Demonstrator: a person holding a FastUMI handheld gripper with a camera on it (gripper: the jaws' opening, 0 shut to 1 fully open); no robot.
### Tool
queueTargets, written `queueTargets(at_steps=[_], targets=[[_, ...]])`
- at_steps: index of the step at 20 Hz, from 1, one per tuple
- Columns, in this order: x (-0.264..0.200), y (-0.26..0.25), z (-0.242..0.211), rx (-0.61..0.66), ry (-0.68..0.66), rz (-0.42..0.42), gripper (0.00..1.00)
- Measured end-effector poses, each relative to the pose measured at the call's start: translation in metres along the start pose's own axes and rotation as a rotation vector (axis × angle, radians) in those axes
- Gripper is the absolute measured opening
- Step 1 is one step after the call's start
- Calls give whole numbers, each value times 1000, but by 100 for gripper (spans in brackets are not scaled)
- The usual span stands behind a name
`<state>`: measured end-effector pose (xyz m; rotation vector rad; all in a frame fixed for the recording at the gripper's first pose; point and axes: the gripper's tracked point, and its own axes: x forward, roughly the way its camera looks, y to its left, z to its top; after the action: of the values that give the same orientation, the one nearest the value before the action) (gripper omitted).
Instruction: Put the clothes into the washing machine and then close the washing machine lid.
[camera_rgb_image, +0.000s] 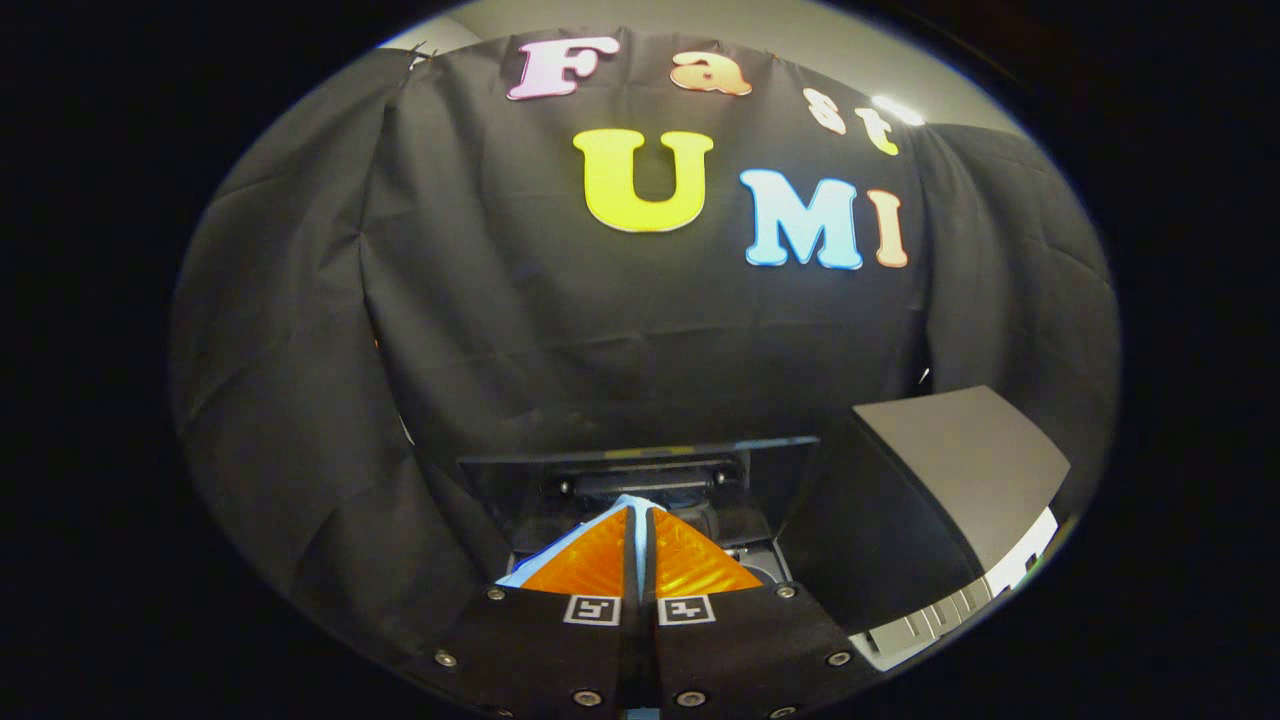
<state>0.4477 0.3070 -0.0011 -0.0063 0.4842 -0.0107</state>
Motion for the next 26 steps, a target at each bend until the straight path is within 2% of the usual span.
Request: queueTargets(at_steps=[7,17,21,26], targets=[[58,-20,-95,24,195,-9,0],[93,-20,-234,-18,523,24,0],[93,-15,-260,-22,599,30,0],[98,-13,-256,-8,609,31,0]])
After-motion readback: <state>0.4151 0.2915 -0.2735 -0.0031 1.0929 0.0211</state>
